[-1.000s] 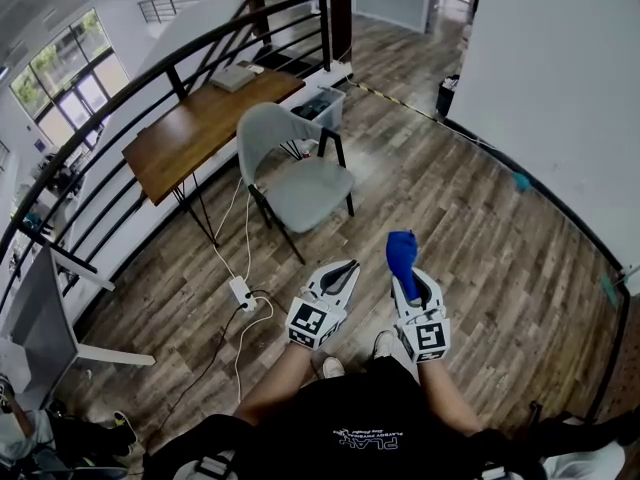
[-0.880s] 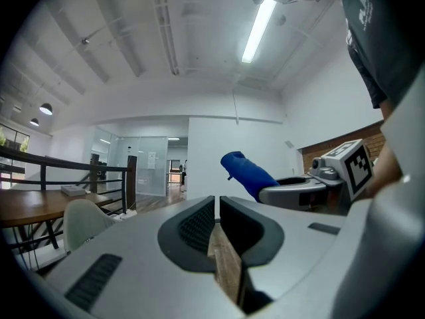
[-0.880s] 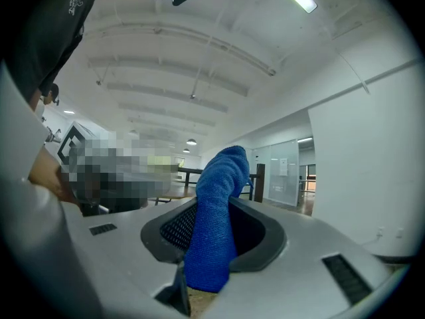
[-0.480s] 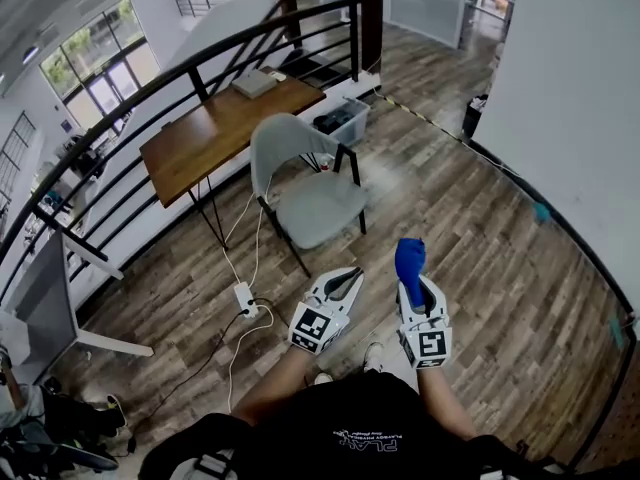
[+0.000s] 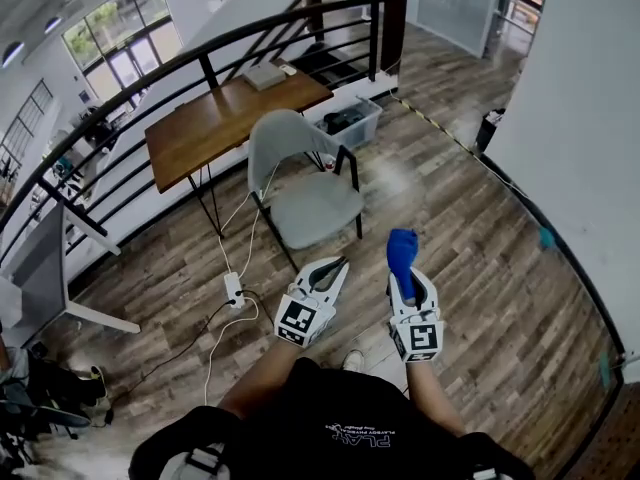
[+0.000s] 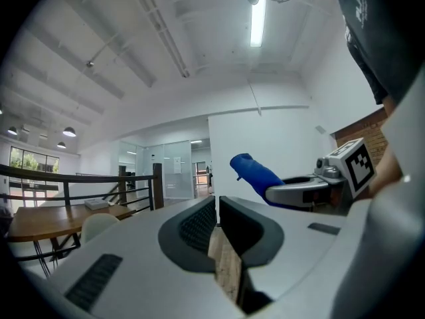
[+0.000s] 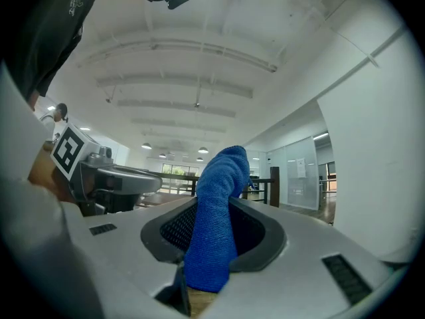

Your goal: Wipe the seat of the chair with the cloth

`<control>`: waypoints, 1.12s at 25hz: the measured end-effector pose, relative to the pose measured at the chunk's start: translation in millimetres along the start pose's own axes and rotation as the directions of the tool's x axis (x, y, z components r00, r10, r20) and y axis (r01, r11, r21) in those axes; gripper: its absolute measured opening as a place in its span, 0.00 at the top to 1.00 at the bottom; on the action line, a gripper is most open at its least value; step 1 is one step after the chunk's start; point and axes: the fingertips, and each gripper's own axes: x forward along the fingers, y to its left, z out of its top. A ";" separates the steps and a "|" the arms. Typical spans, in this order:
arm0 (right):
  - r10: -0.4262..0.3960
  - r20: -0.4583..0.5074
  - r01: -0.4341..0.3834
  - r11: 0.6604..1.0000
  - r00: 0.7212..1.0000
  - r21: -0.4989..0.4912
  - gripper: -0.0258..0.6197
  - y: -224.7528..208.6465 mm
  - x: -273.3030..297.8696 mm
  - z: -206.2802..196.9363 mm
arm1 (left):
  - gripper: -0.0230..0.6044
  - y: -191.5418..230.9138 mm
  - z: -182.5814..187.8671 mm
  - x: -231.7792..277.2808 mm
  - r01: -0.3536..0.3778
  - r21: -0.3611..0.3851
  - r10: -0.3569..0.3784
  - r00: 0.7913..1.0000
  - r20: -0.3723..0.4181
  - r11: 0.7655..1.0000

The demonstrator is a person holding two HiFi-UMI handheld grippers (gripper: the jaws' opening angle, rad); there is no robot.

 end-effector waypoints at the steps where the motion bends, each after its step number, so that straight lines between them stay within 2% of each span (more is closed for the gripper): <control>1: 0.010 -0.001 -0.010 1.000 1.000 0.007 0.78 -0.9 3.9 -1.8 | 0.92 0.9 -1.5 1.5 -0.007 -0.002 0.007 1.000 -0.004 1.000; 9: 0.099 0.003 -0.099 0.995 0.995 0.023 0.78 4.4 46.3 -9.5 | 0.92 29.1 -20.2 12.3 -0.072 -0.025 0.071 0.996 -0.057 0.997; 16: 0.108 -0.061 -0.108 0.994 0.992 0.012 0.78 -6.5 92.3 -27.9 | 0.92 75.3 -33.8 36.0 -0.093 -0.032 0.092 0.994 -0.052 0.995; 21: 0.123 -0.076 -0.122 0.992 0.990 0.018 0.78 -12.6 147.9 -29.7 | 0.92 118.4 -35.6 65.8 -0.095 -0.015 0.094 0.994 -0.064 0.995; 28: 0.172 -0.113 -0.175 0.984 0.979 -0.020 0.78 -0.5 232.4 -31.4 | 0.92 192.3 -43.4 89.2 -0.122 -0.035 0.119 0.990 -0.072 0.992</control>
